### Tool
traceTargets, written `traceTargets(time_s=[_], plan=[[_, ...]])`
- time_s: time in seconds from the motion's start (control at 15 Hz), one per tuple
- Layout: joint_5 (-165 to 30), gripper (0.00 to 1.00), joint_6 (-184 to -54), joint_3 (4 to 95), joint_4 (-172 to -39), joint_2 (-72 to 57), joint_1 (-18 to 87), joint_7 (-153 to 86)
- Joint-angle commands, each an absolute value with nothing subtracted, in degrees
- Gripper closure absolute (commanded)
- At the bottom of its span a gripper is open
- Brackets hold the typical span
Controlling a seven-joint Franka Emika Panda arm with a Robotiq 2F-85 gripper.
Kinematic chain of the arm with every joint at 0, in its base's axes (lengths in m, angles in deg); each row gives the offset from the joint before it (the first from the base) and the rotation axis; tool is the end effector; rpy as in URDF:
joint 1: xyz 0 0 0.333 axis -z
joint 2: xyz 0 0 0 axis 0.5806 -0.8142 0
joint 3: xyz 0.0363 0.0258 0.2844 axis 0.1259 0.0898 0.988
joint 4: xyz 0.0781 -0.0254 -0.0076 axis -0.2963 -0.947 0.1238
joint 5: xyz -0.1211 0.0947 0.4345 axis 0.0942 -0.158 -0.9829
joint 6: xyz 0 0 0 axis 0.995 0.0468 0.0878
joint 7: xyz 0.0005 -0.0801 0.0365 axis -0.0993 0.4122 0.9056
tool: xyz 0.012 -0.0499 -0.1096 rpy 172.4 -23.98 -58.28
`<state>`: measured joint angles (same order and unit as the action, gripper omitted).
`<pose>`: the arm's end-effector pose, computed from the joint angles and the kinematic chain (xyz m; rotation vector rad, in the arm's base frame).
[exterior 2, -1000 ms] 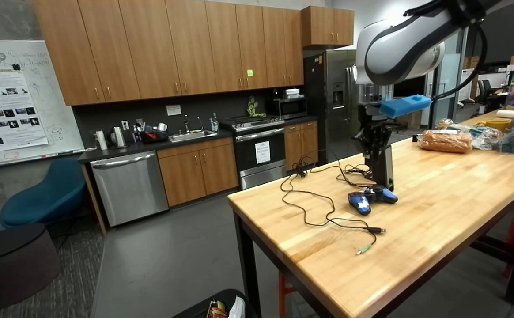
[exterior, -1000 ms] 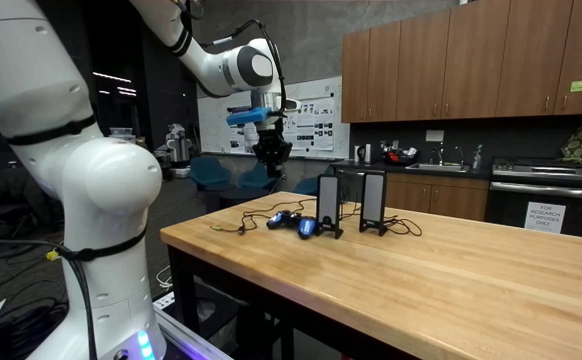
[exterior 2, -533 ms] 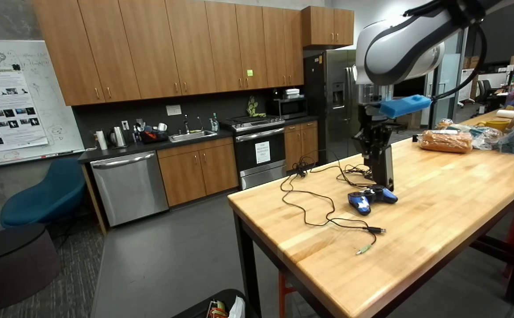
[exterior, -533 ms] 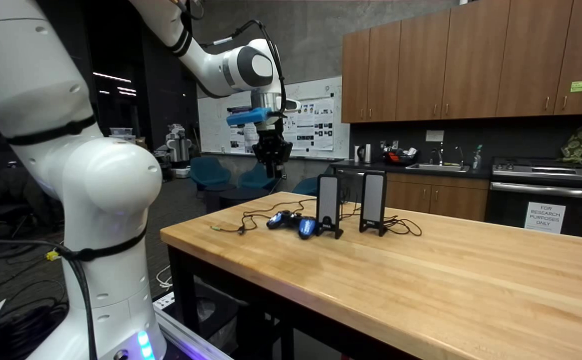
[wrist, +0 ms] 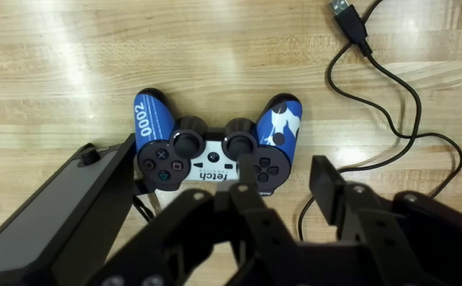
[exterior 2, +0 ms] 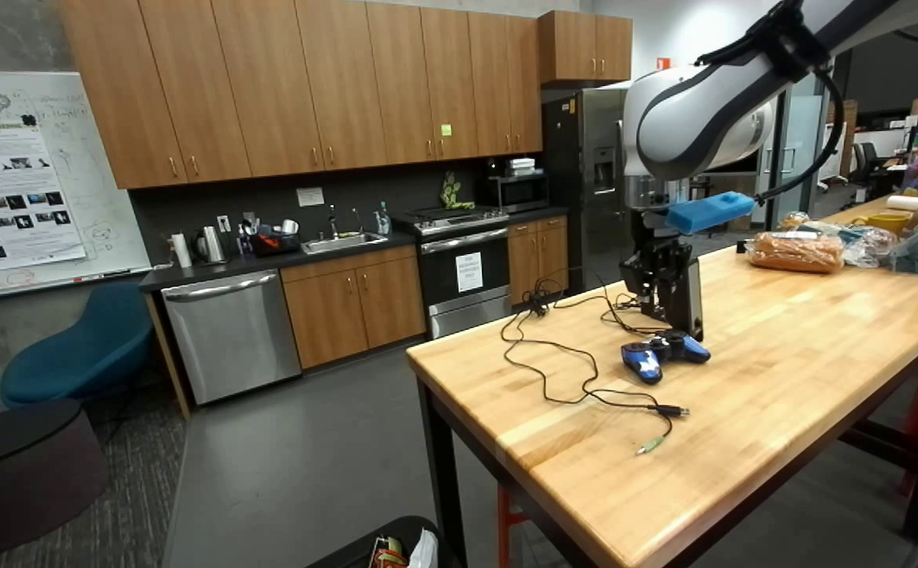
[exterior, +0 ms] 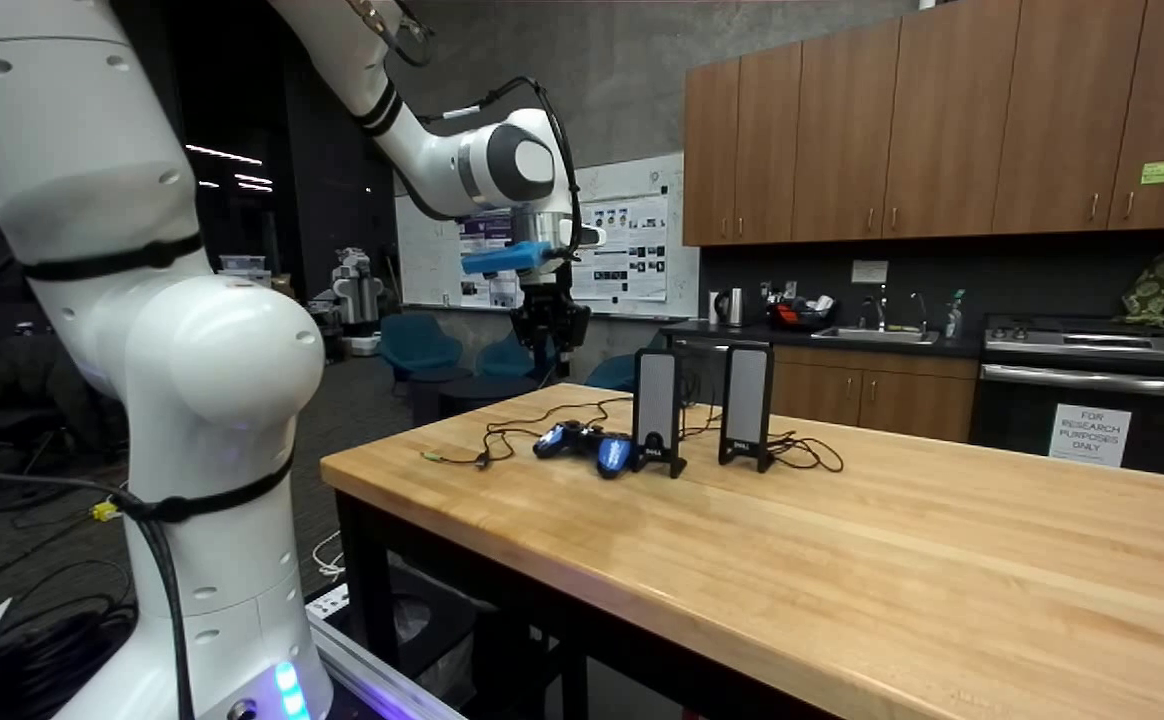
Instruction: Press a button on the blue game console
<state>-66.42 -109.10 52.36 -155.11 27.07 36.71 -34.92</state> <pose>0.5007 -0.0216 0.3294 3.0786 -0.1600 0.0216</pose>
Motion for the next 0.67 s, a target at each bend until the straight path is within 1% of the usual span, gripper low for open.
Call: traceTargets(time_s=[0.0,0.07,0.13,0.6], plan=[[-65.6,0.9,-111.2,52.6,-153.4,23.6,37.6,-35.1],[-65.5,0.97,-111.8,52.5,-153.2,22.9,37.7,-35.0],[-65.4,1.0,-112.3,52.5,-153.0,22.3,37.8,-35.0],[-63.6,1.0,-114.0,51.8,-150.8,17.2,39.0,-35.4]])
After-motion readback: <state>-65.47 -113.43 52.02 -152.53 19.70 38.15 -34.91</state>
